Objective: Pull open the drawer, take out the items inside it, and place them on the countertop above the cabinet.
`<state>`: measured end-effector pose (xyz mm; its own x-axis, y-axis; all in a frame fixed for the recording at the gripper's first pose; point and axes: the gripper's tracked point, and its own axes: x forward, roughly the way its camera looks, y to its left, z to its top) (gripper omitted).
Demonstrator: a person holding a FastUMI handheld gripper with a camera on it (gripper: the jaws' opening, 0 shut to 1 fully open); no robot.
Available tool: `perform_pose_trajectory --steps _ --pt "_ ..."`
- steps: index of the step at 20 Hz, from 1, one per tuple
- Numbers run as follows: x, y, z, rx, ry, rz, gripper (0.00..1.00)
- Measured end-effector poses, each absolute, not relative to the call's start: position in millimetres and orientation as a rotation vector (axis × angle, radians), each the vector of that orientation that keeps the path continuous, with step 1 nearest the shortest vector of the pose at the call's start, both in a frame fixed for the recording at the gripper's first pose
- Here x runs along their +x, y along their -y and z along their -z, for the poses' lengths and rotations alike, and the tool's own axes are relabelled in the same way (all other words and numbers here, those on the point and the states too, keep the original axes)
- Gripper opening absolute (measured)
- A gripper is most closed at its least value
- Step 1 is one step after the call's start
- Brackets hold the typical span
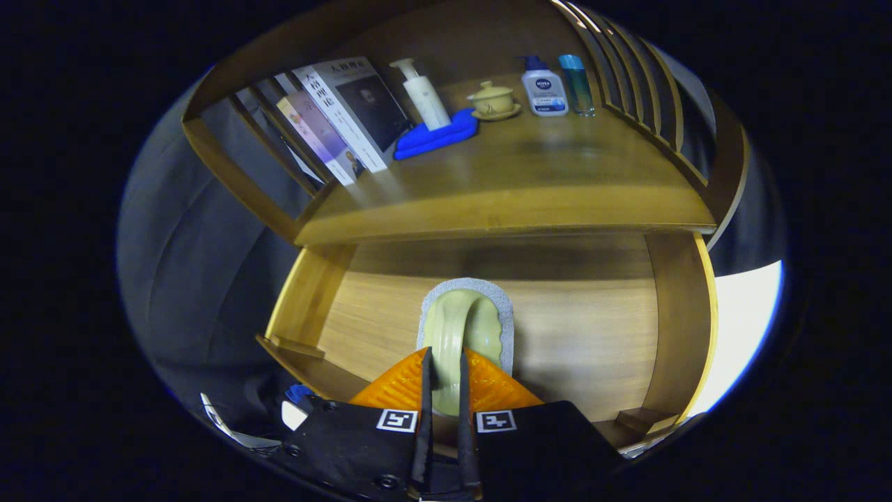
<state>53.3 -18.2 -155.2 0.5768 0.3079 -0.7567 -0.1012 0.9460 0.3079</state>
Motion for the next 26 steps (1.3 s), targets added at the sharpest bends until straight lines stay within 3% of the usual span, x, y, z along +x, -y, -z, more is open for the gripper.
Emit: perform_pose_trajectory --steps 6,13,26 --pt "67 16 109 0.255 -0.827 -0.285 0.17" --pt "123 34 77 0.264 -0.716 -0.221 0.17" --pt "238 25 72 0.281 -0.737 -0.145 0.17"
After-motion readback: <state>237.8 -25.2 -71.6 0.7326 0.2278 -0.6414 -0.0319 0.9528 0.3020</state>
